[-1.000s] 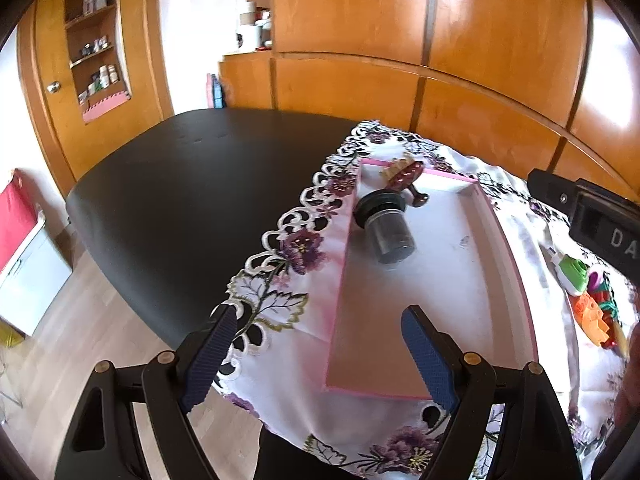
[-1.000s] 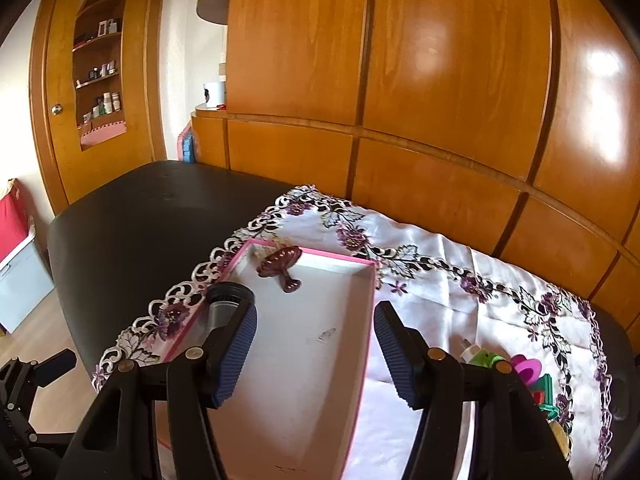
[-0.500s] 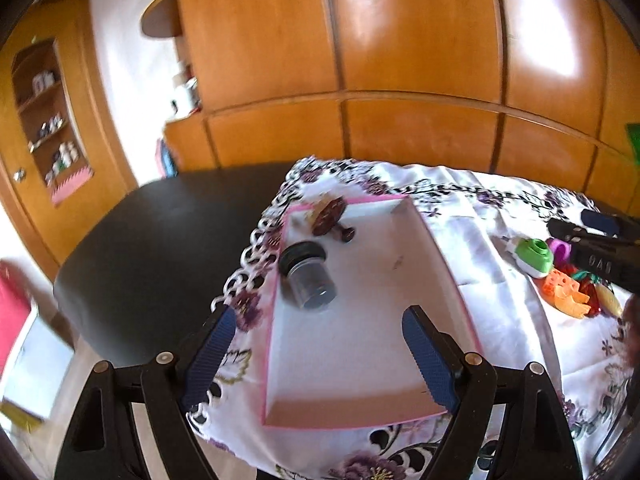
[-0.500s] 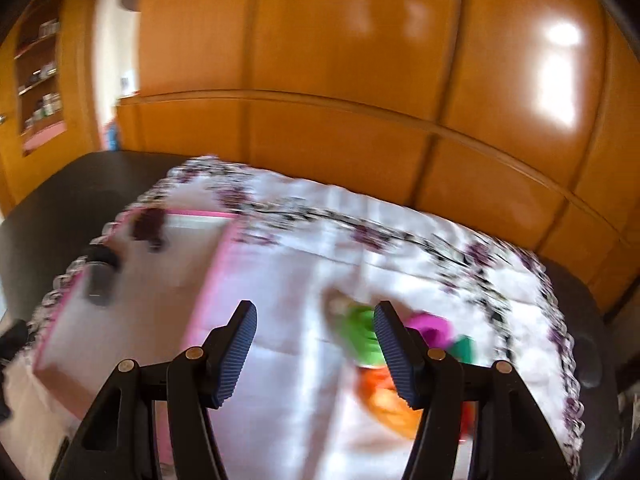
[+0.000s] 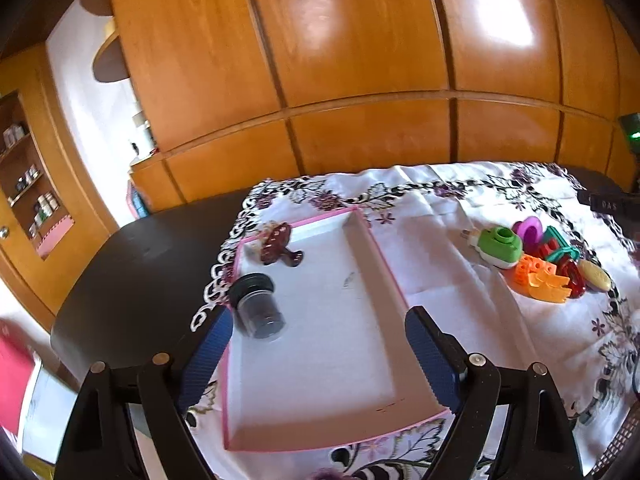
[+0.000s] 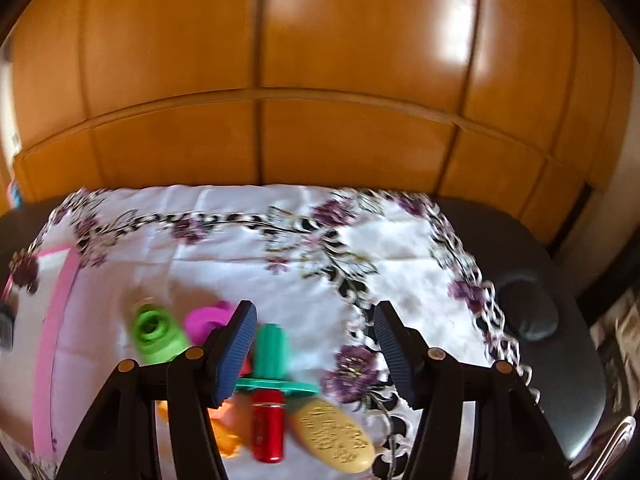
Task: Organize rigid objects
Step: 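Move the left gripper to the green plug-shaped toy and close on it, then lift the green plug-shaped toy with the left gripper, then grasp the pink disc with the right gripper while the left holds the green toy, then carry the green toy into the tray with the left gripper while the right holds the pink disc, then open the left gripper to release the green toy in the tray, then carry the pink disc into the tray with the right gripper and release it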
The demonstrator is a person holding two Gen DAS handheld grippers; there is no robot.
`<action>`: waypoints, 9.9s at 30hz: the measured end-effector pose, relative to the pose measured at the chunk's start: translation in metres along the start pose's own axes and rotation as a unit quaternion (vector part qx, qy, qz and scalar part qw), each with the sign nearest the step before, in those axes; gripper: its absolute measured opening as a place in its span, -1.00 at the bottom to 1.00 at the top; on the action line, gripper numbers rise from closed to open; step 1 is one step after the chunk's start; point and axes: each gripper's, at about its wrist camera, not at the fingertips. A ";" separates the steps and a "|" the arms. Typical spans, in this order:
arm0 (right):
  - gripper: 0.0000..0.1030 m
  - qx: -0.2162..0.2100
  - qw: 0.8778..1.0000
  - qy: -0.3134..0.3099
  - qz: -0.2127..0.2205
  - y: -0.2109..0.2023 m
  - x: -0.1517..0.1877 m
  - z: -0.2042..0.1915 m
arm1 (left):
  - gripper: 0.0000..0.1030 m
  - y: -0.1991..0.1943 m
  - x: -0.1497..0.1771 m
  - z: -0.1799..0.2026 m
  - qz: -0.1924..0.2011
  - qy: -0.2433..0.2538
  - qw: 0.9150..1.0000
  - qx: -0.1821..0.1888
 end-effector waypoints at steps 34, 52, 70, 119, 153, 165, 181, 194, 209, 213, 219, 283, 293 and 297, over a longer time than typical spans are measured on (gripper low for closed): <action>0.20 -0.039 0.990 0.125 -0.061 0.022 0.004 0.035 | 0.73 0.091 -0.037 0.105 -0.124 -0.079 0.965 0.217; 0.20 -0.052 0.985 0.146 -0.069 0.025 0.002 0.040 | 0.62 0.215 -0.033 0.161 -0.265 -0.245 0.905 0.223; 0.20 -0.049 0.977 0.188 -0.083 0.031 0.006 0.055 | 0.06 0.169 -0.011 0.143 -0.237 -0.106 0.919 0.296; -0.09 -0.146 0.979 -0.088 -0.112 0.052 -0.001 -0.068 | 0.01 0.109 0.035 0.147 -0.113 -0.028 0.962 0.246; -0.74 -0.143 0.973 -0.120 -0.133 0.101 0.024 -0.080 | 0.01 0.104 0.033 0.149 -0.112 -0.027 0.969 0.217; -0.74 -0.136 0.973 -0.143 -0.116 0.098 0.027 -0.084 | 0.01 0.064 0.002 0.126 -0.063 -0.038 0.973 0.218; -0.74 -0.123 0.972 -0.166 -0.109 0.094 0.029 -0.091 | 0.01 0.100 -0.009 -0.045 -0.108 -0.204 0.962 0.147; -0.74 -0.119 0.971 -0.179 -0.107 0.093 0.029 -0.093 | 0.02 0.186 0.008 -0.072 -0.151 -0.209 0.961 0.104; -0.73 -0.116 0.970 -0.185 -0.106 0.092 0.029 -0.095 | 0.16 0.150 0.000 -0.068 -0.105 -0.167 0.979 0.047; -0.73 -0.115 0.971 -0.184 -0.104 0.092 0.029 -0.095 | 0.19 0.113 0.009 -0.055 -0.095 -0.151 0.983 0.042; -0.73 -0.113 0.971 -0.185 -0.102 0.091 0.029 -0.095 | 0.19 0.076 0.023 -0.033 -0.082 -0.136 0.986 0.048; -0.59 -0.239 0.927 -0.280 -0.066 0.026 0.032 -0.331 | 0.26 0.040 0.089 -0.107 -0.097 -0.235 0.967 0.021; -0.35 -0.275 0.927 -0.240 -0.081 0.018 0.037 -0.317 | 0.26 0.041 0.091 -0.109 -0.098 -0.238 0.966 0.017; -0.18 -0.287 0.929 -0.225 -0.067 0.005 0.035 -0.310 | 0.26 0.039 0.090 -0.108 -0.097 -0.236 0.967 0.015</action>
Point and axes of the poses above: each gripper's, at about its wrist camera, not at the fingertips, and y roughly the way its jaws point, z to its right, x to its underside, and after that the axes turned 10 degrees about z, right-handed
